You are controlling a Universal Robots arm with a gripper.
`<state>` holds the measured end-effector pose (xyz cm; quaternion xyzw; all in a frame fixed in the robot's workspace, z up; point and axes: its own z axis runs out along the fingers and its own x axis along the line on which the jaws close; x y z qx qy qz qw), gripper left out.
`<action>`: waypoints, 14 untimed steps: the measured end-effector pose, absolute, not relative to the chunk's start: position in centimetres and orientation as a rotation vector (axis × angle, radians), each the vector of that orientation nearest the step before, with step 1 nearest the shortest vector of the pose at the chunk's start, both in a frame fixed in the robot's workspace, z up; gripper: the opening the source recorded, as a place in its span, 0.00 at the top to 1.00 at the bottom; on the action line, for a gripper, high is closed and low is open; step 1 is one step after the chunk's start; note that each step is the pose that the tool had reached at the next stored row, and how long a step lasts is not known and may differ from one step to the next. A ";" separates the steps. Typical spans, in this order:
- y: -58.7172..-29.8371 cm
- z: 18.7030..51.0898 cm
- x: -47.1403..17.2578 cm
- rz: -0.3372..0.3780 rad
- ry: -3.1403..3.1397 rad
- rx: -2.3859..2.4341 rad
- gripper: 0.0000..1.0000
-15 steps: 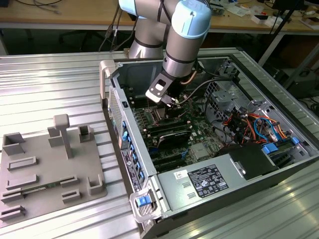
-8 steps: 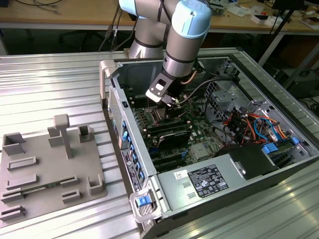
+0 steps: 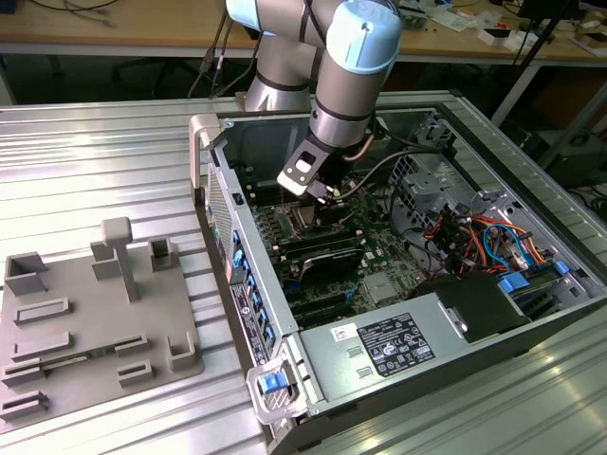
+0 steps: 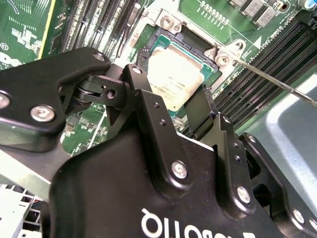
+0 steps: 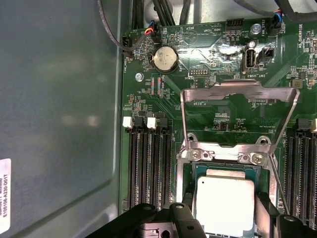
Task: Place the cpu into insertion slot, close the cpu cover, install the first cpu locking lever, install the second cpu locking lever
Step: 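Place the cpu into insertion slot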
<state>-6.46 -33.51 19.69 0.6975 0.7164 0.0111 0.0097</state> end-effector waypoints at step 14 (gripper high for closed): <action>-33.5 19.6 -6.4 0.035 2.237 2.177 0.32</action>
